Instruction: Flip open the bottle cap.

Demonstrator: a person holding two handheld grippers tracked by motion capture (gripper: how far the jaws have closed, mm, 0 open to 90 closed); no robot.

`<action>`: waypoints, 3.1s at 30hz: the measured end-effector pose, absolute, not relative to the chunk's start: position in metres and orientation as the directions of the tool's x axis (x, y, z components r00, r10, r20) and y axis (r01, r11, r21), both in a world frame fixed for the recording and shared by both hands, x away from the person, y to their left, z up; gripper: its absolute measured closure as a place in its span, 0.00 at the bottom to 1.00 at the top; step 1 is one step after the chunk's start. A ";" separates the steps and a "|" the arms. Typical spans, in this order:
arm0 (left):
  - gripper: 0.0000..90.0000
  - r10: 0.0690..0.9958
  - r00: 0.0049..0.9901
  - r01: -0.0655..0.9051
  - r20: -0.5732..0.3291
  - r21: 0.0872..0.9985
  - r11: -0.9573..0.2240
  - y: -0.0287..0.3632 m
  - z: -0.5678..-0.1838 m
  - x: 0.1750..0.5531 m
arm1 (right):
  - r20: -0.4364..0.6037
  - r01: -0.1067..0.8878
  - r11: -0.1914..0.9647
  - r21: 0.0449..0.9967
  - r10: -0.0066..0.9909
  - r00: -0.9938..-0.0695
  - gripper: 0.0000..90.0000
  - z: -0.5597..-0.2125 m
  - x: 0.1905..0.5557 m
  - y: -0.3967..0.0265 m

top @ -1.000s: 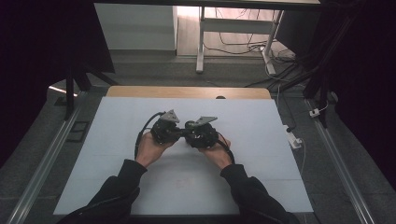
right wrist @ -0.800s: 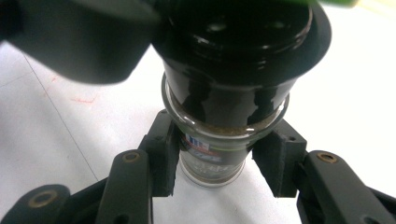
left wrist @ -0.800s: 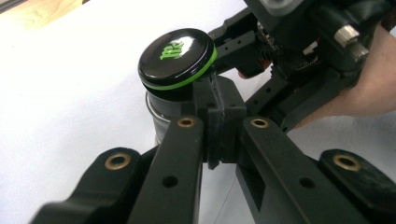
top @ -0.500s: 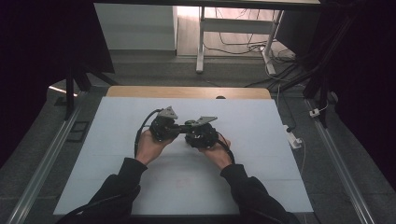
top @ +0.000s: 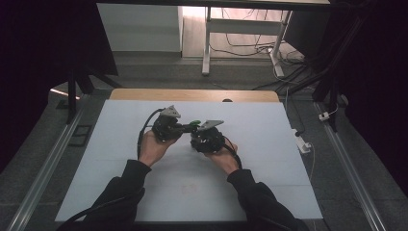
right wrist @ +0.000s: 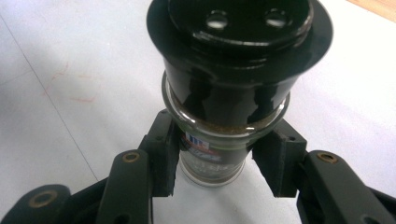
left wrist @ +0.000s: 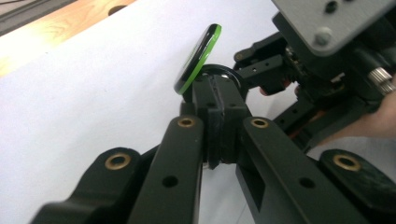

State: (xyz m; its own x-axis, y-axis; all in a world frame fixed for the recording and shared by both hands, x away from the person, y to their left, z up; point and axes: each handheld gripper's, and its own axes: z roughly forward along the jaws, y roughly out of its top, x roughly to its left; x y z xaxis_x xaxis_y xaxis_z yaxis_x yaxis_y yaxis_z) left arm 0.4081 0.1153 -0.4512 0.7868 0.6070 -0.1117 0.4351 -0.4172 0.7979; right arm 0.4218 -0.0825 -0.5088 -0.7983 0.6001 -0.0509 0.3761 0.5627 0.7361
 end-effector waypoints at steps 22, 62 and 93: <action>0.83 0.624 0.774 0.453 -0.112 0.786 -0.422 0.124 -0.453 0.402 | -0.054 0.378 0.562 0.736 0.604 -0.795 0.50 -0.507 0.422 -0.082; 0.10 0.630 0.746 0.551 -0.216 0.732 -0.402 0.167 -0.463 0.337 | 0.087 0.460 0.543 0.703 0.576 -0.813 0.13 -0.489 0.387 -0.103; 0.00 0.722 0.651 0.582 -0.233 0.765 -0.277 0.253 -0.472 0.225 | 0.092 0.462 0.470 0.752 0.618 -0.781 0.00 -0.463 0.303 -0.199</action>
